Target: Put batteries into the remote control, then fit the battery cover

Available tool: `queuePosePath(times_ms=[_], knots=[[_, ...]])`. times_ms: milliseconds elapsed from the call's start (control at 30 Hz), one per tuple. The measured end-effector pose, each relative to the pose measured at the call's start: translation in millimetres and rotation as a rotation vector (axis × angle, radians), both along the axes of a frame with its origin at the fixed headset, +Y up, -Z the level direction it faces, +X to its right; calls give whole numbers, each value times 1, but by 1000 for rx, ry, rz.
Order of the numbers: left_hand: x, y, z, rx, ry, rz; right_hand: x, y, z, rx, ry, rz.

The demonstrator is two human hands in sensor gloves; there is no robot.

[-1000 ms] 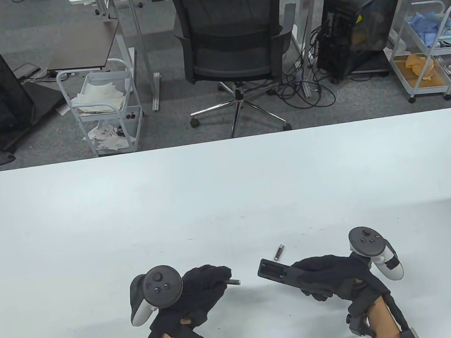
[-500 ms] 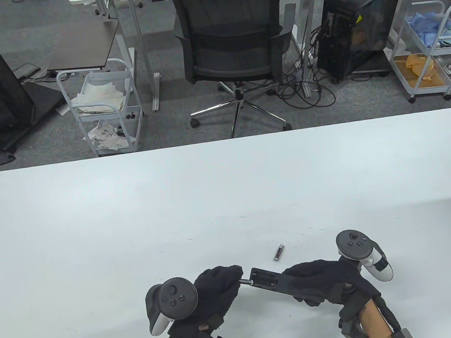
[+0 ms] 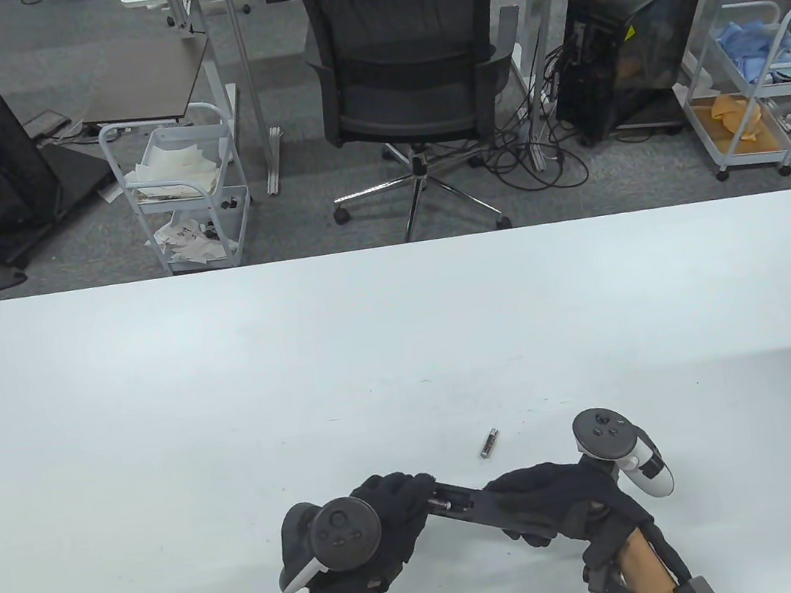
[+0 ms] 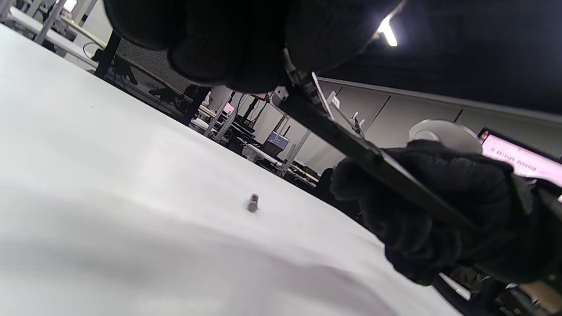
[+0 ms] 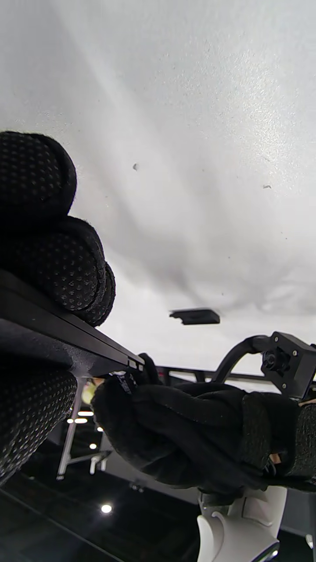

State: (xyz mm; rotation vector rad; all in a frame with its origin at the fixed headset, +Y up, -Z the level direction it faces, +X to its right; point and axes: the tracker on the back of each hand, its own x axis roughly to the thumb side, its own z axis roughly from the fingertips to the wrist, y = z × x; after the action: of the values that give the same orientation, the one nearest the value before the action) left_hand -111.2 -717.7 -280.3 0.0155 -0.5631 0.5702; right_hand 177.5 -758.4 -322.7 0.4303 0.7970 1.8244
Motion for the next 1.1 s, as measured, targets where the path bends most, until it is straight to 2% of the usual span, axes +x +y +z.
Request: queuePosePath(times_ms=[333,567,633,733,800,967,1033,1100], knots=[[13,0,10,153,77,-174,-5,-1,2,-16,-19,10],[20,-3,12,150,56,-198,-6,-2,3,-15,-35,26],[19,-3,12,156,42,-159,-5,-1,3,-17,-41,15],[14,-7,10,60,20,-44,-2,-1,3,-21,-62,-9],[7,-7,9,54,17,35,-2,-1,3,-25,-59,-20],[-14,-8,8,33,184,215,-3,0,3,-16,-44,-39],[-21,-13,6,-41,228,282,-4,0,4,-14,-30,-50],[-26,-20,3,-187,223,395,-5,0,4,-21,-14,-73]])
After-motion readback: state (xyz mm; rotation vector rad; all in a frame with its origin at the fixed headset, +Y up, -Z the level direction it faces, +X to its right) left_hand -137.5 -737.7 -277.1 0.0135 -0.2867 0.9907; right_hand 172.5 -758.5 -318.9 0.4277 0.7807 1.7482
